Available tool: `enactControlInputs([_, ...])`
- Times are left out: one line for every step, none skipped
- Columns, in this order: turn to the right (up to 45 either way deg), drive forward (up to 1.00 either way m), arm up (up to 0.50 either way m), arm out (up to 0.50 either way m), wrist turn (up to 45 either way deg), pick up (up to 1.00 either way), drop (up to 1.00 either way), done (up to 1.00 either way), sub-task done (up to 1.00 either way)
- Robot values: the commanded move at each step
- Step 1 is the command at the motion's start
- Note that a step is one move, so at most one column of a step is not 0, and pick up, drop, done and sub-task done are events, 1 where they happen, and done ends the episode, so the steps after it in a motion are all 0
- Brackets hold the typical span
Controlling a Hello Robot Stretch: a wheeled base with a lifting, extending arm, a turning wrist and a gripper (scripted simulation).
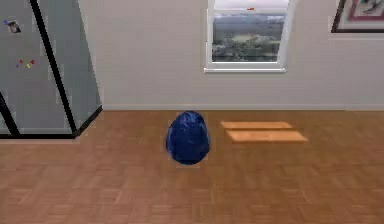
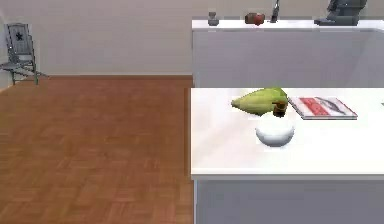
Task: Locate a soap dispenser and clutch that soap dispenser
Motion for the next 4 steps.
enactControlInputs([-45.0,0.00,0.00,0.00,0.0,0.00,0.00,0.00,0.00])
enactControlInputs([-42.0,0.00,0.00,0.00,0.0,0.00,0.00,0.00,0.00])
enactControlInputs([0.0,0.15,0.00,0.00,0.0,0.00,0.00,0.00,0.00])
enactControlInputs([45.0,0.00,0.00,0.00,0.0,0.00,0.00,0.00,0.00])
